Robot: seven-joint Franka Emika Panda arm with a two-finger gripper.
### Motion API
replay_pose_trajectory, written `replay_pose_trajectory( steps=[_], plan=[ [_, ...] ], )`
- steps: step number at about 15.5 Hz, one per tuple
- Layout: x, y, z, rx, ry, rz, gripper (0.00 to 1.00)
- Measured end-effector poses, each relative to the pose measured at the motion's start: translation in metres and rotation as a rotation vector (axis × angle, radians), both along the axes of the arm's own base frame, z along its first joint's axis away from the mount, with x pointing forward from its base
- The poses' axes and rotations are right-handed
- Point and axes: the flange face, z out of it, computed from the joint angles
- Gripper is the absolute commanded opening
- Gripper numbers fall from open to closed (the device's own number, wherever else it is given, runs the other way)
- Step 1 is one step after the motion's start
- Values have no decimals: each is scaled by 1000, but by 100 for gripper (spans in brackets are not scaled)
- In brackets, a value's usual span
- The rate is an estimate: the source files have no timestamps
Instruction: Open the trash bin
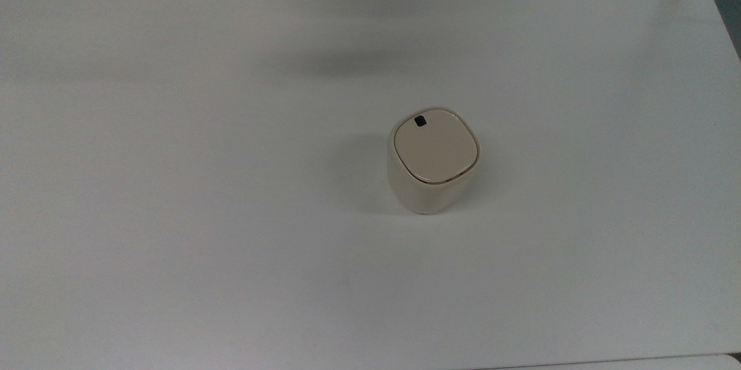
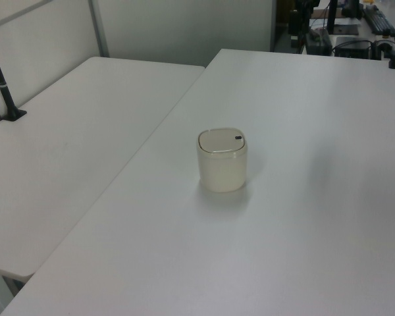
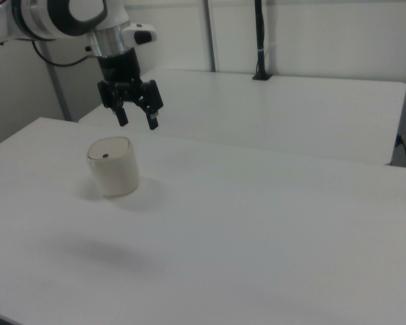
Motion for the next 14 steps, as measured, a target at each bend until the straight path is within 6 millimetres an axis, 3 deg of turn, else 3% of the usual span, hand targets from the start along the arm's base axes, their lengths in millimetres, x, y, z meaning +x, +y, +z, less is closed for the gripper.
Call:
replay_pose_trajectory(
  steps=[4, 6, 11, 14],
  plan=[
    [0, 0, 0, 0, 3, 24, 13],
    [0, 2, -2, 0, 7, 32, 0],
    [6, 14, -15, 29, 28, 81, 0],
    [18, 36, -24, 51, -4, 164, 0]
  ],
)
